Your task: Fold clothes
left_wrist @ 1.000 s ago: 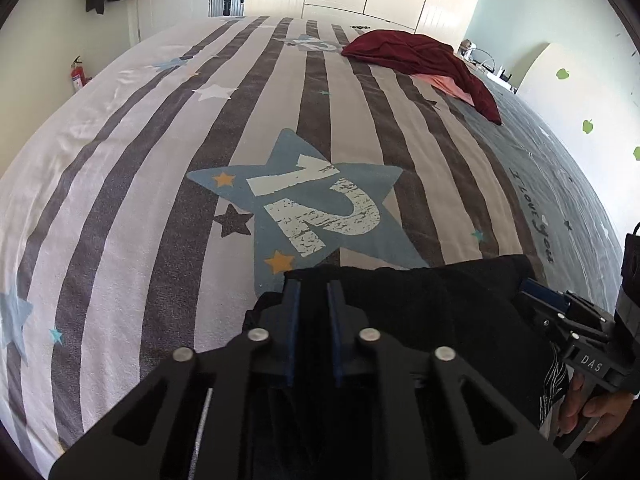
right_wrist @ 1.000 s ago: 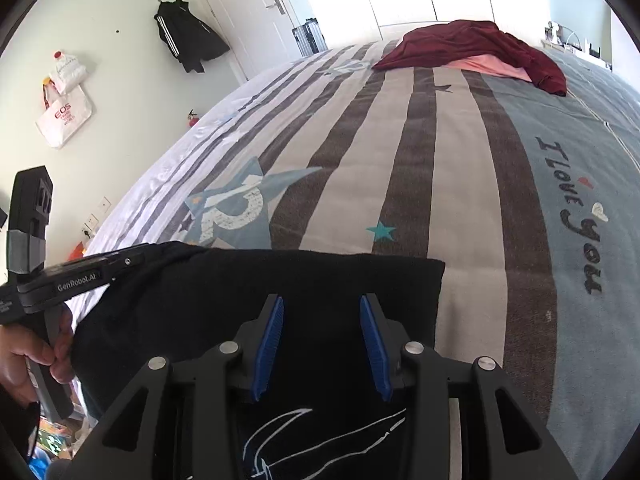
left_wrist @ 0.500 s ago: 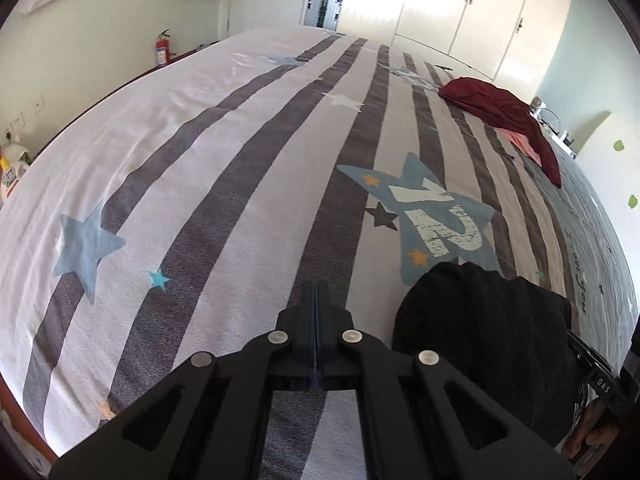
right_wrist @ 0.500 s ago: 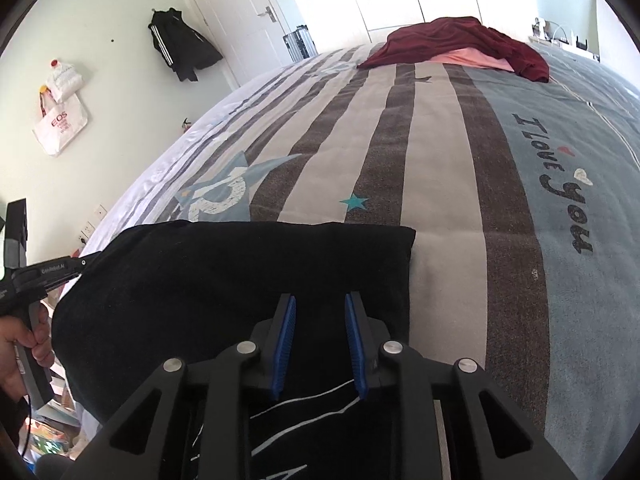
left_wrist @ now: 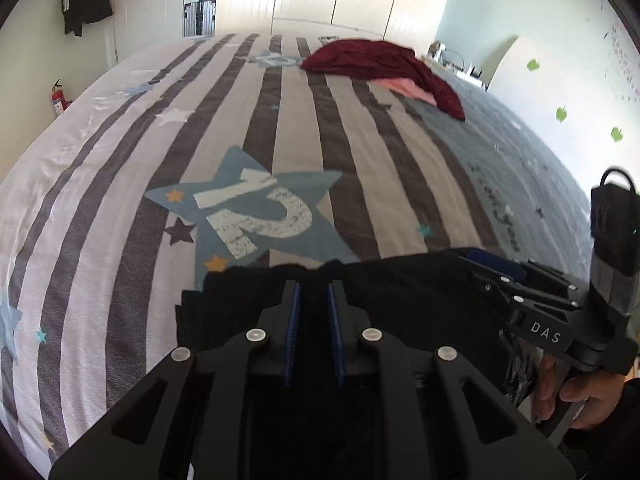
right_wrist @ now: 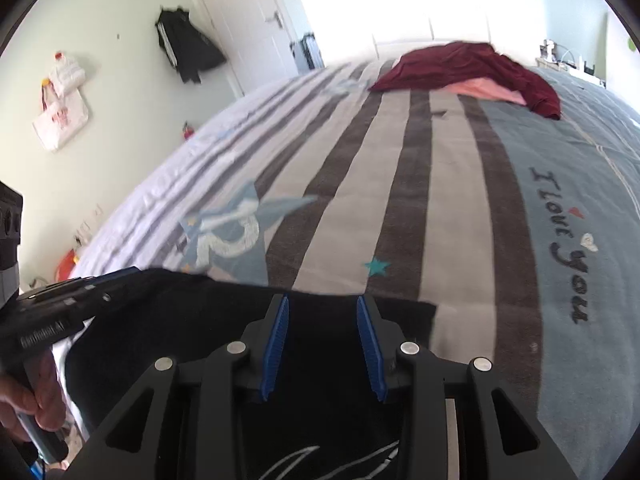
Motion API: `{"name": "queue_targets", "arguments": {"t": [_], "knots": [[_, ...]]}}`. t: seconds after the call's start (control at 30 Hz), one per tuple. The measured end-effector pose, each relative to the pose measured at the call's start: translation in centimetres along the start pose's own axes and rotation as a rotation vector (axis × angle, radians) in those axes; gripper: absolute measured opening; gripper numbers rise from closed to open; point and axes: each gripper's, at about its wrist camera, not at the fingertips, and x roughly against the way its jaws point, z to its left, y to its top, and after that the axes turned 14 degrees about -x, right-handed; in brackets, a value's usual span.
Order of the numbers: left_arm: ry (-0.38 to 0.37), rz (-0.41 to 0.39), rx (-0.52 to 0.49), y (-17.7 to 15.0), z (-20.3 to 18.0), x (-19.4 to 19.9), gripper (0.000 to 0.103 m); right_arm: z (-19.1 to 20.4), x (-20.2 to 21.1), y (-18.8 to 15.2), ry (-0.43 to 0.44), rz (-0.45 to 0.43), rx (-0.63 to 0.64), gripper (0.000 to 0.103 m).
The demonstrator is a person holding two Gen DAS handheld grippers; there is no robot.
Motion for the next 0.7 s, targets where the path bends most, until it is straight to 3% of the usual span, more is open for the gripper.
{"name": "queue_targets", "arguments": {"t": [0.03,0.13,0.27,0.47,0.63,0.7], "knots": [[0.024,0.023,0.012,-0.7,0.3,-0.8,0.005,0.1,-0.8,-0.3,-0.013,0.024,0.004,0.033],[-0.002,0.001,0.1,-2.4,1.8,-0.9,0.003,-0.6,-1.3,-1.6,-0.008,-0.009,0.028,0.032],[0.068,-0.025,0.075,-3.3,1.6,0.8,0.002,-2.6,-0.5,-2.2,0.016,-0.03,0.002,0.023],[0.136,-0.081,0.099,-4.9,2.0,4.0,0.002,-4.2,2.5,-2.5,-0.036,-0.072,0.001,0.025],[0.059,-0.198,0.061,-5.7,-2.3,6.3,0.002,-0.9,5.8,-4.6,-0.008,-0.139,0.084,0.024],[0.049,-0.188,0.05,-5.4,-4.3,5.3,0.002,1.1,5.8,-5.8,0.023,-0.136,0.113,0.024]]}}
